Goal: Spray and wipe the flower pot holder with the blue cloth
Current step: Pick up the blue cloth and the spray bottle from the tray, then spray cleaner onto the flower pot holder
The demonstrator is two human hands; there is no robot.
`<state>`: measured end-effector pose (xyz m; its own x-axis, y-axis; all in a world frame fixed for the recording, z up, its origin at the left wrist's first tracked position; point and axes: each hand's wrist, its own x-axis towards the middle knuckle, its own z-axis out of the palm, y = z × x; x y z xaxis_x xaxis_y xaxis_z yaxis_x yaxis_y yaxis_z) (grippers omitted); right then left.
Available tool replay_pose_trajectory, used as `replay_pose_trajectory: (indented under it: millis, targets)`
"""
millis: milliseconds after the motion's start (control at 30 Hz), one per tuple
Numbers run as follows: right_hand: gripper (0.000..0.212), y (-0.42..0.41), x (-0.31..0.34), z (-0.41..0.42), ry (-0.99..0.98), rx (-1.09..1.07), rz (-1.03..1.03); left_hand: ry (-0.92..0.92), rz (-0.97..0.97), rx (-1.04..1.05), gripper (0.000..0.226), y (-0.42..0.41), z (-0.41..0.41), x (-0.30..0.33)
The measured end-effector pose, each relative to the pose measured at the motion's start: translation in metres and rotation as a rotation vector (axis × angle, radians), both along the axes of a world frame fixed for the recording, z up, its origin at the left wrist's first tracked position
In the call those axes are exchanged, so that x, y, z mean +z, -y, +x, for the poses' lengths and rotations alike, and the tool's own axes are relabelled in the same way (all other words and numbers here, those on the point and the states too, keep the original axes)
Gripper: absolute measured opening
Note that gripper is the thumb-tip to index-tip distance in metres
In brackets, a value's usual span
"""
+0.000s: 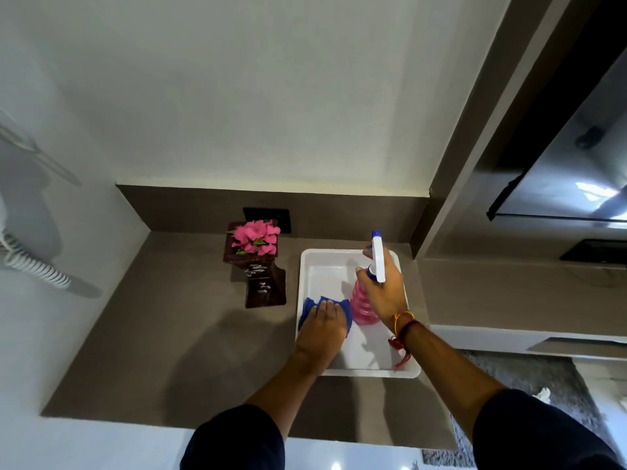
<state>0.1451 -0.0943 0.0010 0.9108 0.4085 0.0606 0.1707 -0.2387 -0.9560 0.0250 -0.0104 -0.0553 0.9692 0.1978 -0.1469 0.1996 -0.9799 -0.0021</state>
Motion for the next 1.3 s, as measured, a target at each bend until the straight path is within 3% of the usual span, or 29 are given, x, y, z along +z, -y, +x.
replay_pose_trajectory:
  millis: [133, 300, 400, 600, 733, 1000, 1300]
  targets:
    - [0.047, -0.004, 0.021, -0.007, 0.076, 0.032, -0.026, 0.192, 0.034, -0.054, 0.066, -0.01, -0.022, 0.026]
    - [0.04, -0.024, 0.061, -0.039, 0.197, 0.129, -0.12, 0.155, 0.109, 0.044, 0.079, -0.033, -0.064, 0.058]
    - [0.037, -0.042, 0.075, -0.08, 0.207, 0.153, -0.192, 0.162, 0.125, 0.145, 0.069, -0.052, -0.102, 0.07]
    - [0.026, -0.061, 0.045, -0.162, 0.081, 0.187, -0.288, 0.21, 0.031, 0.299, 0.061, -0.072, -0.157, 0.076]
    - [0.03, -0.071, 0.03, -0.193, 0.008, 0.219, -0.346, 0.18, 0.0, 0.356, 0.062, -0.079, -0.182, 0.074]
    - [0.027, -0.076, 0.018, -0.204, -0.052, 0.144, -0.4, 0.134, 0.016, 0.36, 0.059, -0.077, -0.199, 0.073]
    - [0.026, -0.061, 0.057, -0.157, -0.002, 0.088, -0.213, 0.19, 0.071, 0.276, 0.065, -0.076, -0.171, 0.092]
